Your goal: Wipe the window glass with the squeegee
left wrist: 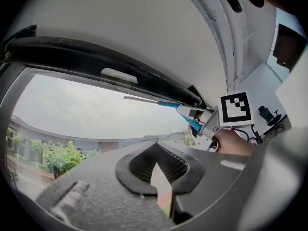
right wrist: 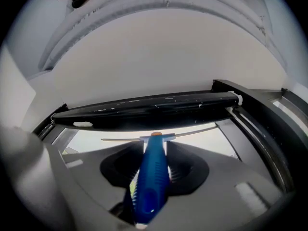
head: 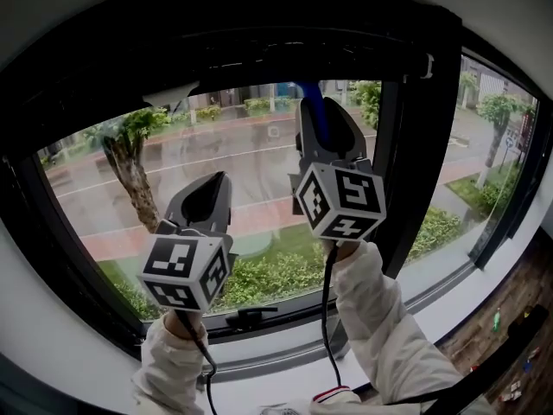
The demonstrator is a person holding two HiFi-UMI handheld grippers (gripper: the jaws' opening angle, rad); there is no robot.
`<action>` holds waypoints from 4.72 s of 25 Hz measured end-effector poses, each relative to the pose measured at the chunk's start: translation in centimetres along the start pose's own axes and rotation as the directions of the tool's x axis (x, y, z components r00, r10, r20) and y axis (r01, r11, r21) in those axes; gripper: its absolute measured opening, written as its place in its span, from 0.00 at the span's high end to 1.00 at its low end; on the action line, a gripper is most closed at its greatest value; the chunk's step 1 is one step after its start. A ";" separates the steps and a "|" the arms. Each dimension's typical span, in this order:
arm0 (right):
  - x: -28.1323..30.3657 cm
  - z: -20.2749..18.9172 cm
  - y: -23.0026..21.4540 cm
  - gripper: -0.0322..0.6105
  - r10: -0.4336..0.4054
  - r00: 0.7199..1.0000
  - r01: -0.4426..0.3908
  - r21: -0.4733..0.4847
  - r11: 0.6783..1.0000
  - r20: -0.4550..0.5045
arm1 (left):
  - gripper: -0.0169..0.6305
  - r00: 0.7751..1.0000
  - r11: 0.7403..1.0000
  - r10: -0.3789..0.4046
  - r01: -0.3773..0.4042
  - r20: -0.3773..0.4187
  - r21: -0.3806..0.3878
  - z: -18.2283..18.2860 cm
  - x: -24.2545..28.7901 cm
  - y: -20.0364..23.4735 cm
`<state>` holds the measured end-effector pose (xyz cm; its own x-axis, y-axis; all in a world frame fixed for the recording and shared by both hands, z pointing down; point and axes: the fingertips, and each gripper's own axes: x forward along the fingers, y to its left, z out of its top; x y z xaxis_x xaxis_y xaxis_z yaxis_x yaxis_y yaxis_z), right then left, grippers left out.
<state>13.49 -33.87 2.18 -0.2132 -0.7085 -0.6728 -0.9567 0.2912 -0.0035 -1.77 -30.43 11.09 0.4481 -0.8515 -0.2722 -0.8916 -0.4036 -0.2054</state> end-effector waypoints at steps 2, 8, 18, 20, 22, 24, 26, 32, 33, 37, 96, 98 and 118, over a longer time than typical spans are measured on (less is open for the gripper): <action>-0.2 -0.4 -0.2 0.72 -0.002 1.000 0.002 -0.001 1.000 -0.006 | 0.97 1.000 1.000 0.009 -0.009 0.003 0.009 0.1 0.1 0.2; -1.1 -1.2 -0.2 0.72 -0.005 1.000 0.005 -0.003 1.000 -0.019 | 0.97 1.000 1.000 0.021 -0.021 -0.010 0.006 -0.7 0.1 0.4; -3.1 -4.0 -0.6 0.72 -0.015 0.998 0.015 0.002 1.000 -0.065 | 0.97 0.998 1.000 0.024 -0.025 -0.052 -0.012 -3.0 -0.3 0.2; -3.5 -4.5 -0.6 0.72 -0.017 0.997 0.017 0.005 1.000 -0.074 | 0.97 0.998 1.000 0.022 -0.024 -0.064 -0.017 -3.5 -0.4 0.1; -3.9 -4.9 -0.6 0.72 -0.018 0.997 0.019 0.008 1.000 -0.079 | 0.97 0.997 1.000 0.021 -0.022 -0.073 -0.017 -4.0 -0.5 0.0; -4.3 -5.4 -0.6 0.72 -0.020 0.996 0.021 0.011 1.000 -0.085 | 0.97 0.997 1.000 0.021 -0.022 -0.080 -0.016 -4.3 -0.6 -0.1; -4.8 -6.0 -0.6 0.72 -0.022 0.995 0.024 0.016 1.000 -0.095 | 0.97 0.996 1.000 0.021 -0.023 -0.089 -0.016 -4.8 -0.9 -0.2; -6.4 -8.1 -0.6 0.72 -0.023 0.991 0.027 0.030 0.999 -0.134 | 0.97 0.993 1.000 0.017 -0.020 -0.116 -0.022 -6.3 -1.7 -0.7; -6.7 -8.5 -0.5 0.72 -0.022 0.990 0.027 0.032 0.999 -0.141 | 0.97 0.993 1.000 0.018 -0.020 -0.116 -0.023 -6.5 -1.8 -0.7; -8.1 -10.1 -0.3 0.72 -0.016 0.985 0.022 0.034 0.999 -0.174 | 0.97 0.992 0.999 0.023 -0.028 -0.123 -0.036 -7.5 -2.3 -0.8; -26.7 -28.2 0.2 0.72 -0.016 0.818 0.075 0.078 0.994 -0.575 | 0.97 0.925 0.988 -0.022 -0.038 -0.379 -0.149 -26.3 -8.3 -5.3; -27.0 -28.7 0.2 0.72 -0.016 0.813 0.078 0.080 0.994 -0.582 | 0.97 0.924 0.988 -0.025 -0.036 -0.382 -0.151 -26.5 -8.3 -5.4; -30.8 -32.3 0.1 0.72 -0.015 0.770 0.075 0.068 0.995 -0.638 | 0.97 0.904 0.984 -0.037 -0.042 -0.426 -0.174 -28.9 -9.2 -5.6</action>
<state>13.51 -32.78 46.85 -0.2767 -0.9599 -0.0463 -0.9543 0.2801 -0.1045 -2.75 -29.98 41.94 0.4100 -0.8976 0.1617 -0.9075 -0.4193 -0.0267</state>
